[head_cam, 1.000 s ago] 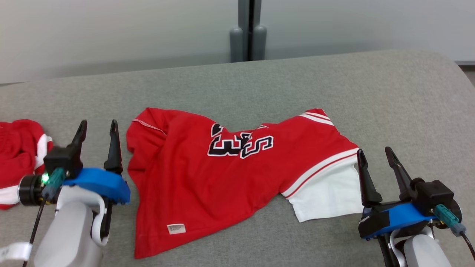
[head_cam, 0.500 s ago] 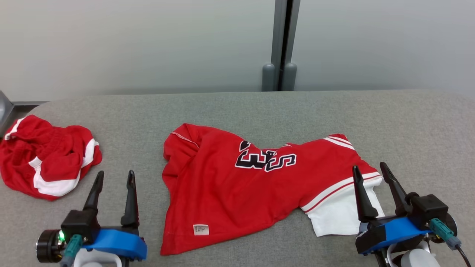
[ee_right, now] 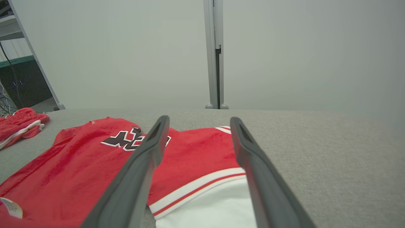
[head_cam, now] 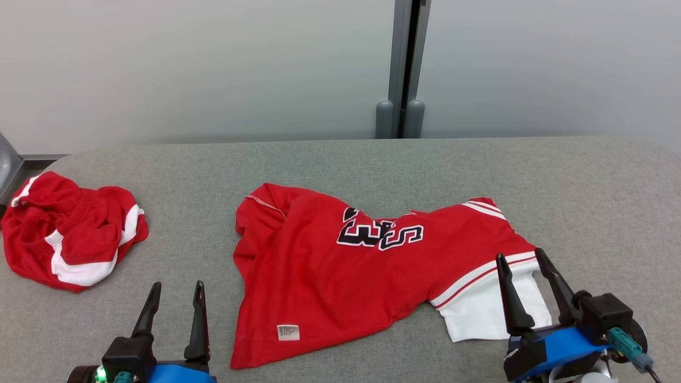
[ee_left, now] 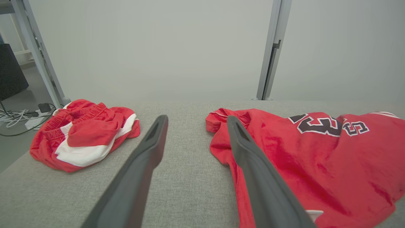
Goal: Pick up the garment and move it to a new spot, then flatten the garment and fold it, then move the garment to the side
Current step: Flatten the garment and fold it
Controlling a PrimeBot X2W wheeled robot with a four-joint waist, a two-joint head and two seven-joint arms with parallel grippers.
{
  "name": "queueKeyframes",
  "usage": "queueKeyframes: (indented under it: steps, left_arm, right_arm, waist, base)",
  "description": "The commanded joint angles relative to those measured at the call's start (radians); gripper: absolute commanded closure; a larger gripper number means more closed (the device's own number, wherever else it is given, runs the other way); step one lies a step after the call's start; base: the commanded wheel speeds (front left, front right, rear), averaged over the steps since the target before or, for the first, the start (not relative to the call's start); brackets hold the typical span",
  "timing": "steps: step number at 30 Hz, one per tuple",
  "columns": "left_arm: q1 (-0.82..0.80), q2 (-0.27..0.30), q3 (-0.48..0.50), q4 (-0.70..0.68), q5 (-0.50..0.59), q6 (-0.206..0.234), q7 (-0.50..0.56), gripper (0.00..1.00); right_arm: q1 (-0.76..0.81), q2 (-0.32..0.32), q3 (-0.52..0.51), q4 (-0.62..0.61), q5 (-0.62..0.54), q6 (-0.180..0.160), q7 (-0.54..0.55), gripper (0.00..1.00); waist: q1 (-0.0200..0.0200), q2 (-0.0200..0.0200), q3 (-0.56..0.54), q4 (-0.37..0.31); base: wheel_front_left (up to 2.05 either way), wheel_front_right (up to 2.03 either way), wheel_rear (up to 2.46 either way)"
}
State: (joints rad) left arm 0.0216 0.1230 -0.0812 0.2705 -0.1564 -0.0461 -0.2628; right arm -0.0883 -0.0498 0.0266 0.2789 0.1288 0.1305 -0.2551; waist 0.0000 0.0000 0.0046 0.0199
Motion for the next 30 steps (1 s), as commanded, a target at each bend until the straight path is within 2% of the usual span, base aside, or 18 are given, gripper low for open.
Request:
queueKeyframes:
  steps: [1, 12, 18, 30]
  left_arm:
    - [0.008, -0.001, 0.007, 0.002, 0.008, -0.002, -0.003, 0.0]
    - [0.01, -0.013, 0.036, 0.005, 0.018, -0.003, -0.003, 0.0]
    - [-0.012, -0.025, 0.007, 0.034, 0.015, -0.034, -0.003, 0.0]
    - [-0.06, -0.045, -0.098, 0.259, 0.0, -0.073, -0.003, 0.0]
  right_arm:
    - [0.015, -0.001, 0.004, -0.006, 0.002, 0.001, 0.004, 0.0]
    - [0.03, -0.001, 0.008, -0.019, 0.0, 0.001, 0.016, 0.0]
    - [0.02, -0.001, -0.045, 0.027, -0.03, 0.001, 0.032, 0.0]
    - [-0.028, -0.001, -0.123, 0.196, -0.066, 0.001, 0.012, 0.0]
  waist:
    - [0.0, 0.0, 0.0, -0.001]
    - [0.0, 0.0, 0.008, -0.007]
    - [0.0, 0.0, 0.016, -0.008]
    - [0.0, 0.0, 0.05, -0.021]
  base:
    - [0.0, 0.0, 0.0]
    - [0.0, 0.0, 0.0]
    - [0.0, 0.0, 0.0]
    - [0.0, 0.0, 0.0]
